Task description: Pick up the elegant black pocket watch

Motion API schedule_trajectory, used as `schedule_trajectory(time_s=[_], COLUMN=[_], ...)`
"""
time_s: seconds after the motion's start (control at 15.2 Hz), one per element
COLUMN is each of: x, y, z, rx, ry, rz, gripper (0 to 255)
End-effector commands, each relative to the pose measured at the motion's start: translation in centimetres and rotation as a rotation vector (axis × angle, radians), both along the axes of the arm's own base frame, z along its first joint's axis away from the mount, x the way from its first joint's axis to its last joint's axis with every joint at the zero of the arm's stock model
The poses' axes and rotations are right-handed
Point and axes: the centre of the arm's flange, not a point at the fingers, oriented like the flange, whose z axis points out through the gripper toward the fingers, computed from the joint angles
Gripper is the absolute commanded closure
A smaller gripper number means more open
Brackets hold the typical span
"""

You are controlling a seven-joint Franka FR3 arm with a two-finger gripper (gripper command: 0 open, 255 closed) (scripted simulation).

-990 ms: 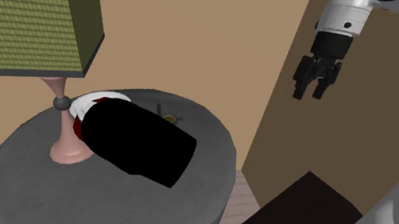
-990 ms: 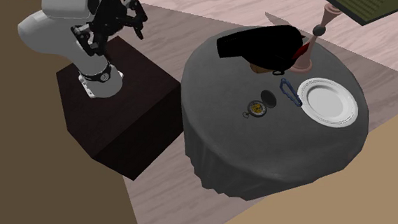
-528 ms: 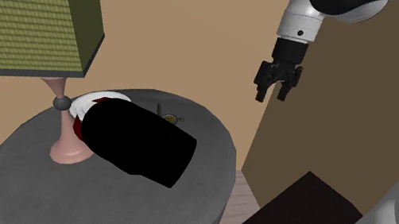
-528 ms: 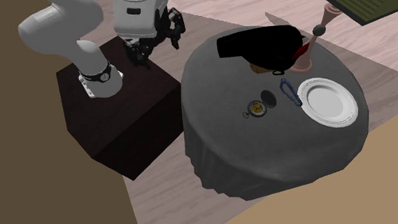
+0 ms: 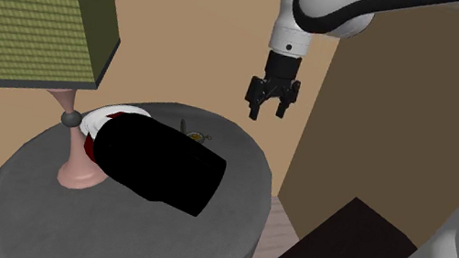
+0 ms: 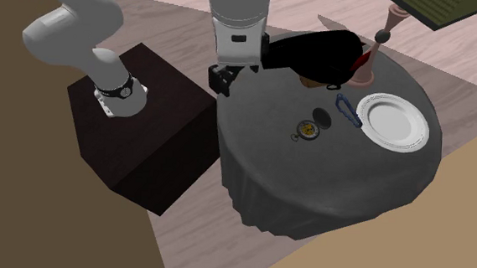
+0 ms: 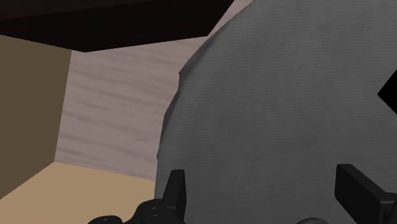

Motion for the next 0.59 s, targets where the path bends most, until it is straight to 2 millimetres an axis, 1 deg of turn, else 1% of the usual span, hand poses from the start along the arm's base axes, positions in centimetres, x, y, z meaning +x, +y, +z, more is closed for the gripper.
schedule_trajectory(time_s=[0.0,0.53], x=[1.6,8.6], y=[1.8,8.6], z=[-0.8,-4.2], rx=[-0.001,-0.009], ry=[-0.007,-0.033], rz=[0.005,0.027], gripper=[0,0])
